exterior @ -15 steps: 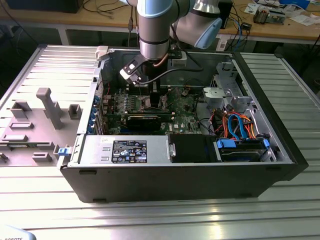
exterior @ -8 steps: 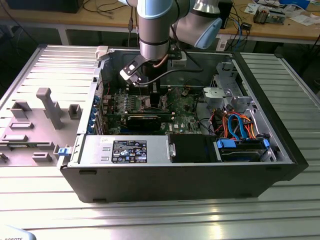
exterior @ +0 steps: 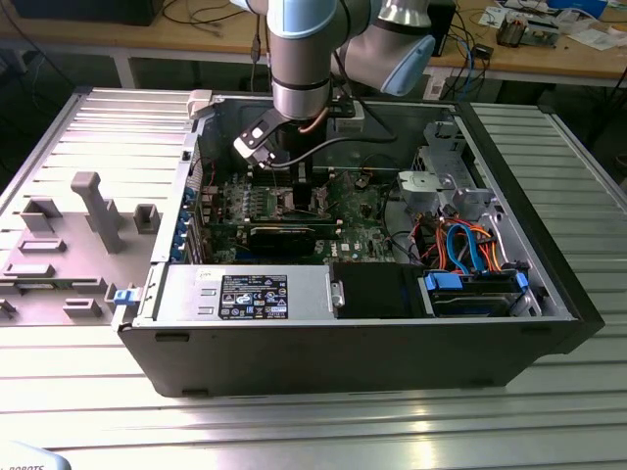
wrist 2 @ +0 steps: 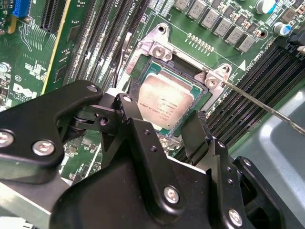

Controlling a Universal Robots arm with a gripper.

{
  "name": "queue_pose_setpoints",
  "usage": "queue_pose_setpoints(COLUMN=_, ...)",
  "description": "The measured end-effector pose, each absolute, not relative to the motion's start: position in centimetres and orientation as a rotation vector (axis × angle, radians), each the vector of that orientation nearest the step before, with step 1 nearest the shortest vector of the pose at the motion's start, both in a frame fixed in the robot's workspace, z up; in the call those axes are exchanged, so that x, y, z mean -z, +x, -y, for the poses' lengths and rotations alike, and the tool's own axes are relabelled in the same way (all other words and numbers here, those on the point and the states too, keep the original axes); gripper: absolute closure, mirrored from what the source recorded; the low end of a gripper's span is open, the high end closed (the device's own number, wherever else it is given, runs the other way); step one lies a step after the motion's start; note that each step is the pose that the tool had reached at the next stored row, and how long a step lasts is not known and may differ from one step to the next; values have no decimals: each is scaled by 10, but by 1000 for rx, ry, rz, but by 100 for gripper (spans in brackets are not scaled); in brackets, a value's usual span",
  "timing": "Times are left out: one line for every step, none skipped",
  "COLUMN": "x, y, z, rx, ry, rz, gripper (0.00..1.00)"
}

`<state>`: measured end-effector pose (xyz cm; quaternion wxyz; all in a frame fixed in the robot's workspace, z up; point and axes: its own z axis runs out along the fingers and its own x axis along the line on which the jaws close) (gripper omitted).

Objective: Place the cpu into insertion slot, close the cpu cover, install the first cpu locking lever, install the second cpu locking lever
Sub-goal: 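Place the cpu into insertion slot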

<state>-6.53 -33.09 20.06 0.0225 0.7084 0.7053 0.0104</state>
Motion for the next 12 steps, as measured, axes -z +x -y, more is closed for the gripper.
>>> queue_pose_setpoints(x=-201, y=-65, z=331, rx=-32, ry=2194, rz=-2185, gripper=38)
queue_pose_setpoints(x=-200, y=-65, z=331, rx=-33, ry=2195, rz=-2185, gripper=38)
queue_pose_setpoints(x=-200, y=-65, z=331, rx=-33, ry=2195, rz=-2185, gripper=38)
queue_pose_setpoints(x=-200, y=-65, z=331, rx=-33, ry=2195, rz=-2185, gripper=38)
queue_pose_setpoints(x=-200, y=-65, z=331, rx=-33, ry=2195, rz=-2185, gripper=38)
queue_pose_setpoints(x=-200, y=-65, z=331, rx=-32, ry=2194, rz=-2185, gripper=38)
queue_pose_setpoints(x=-200, y=-65, z=331, rx=-31, ry=2194, rz=-2184, gripper=38)
queue_pose_setpoints(x=-200, y=-65, z=331, rx=-29, ry=2193, rz=-2183, gripper=38)
queue_pose_setpoints(x=-201, y=-65, z=331, rx=-28, ry=2192, rz=-2183, gripper=38)
queue_pose_setpoints(x=-202, y=-65, z=331, rx=-28, ry=2192, rz=-2183, gripper=38)
queue_pose_setpoints(x=-202, y=-65, z=331, rx=-27, ry=2192, rz=-2182, gripper=38)
queue_pose_setpoints(x=-202, y=-65, z=331, rx=-26, ry=2191, rz=-2182, gripper=38)
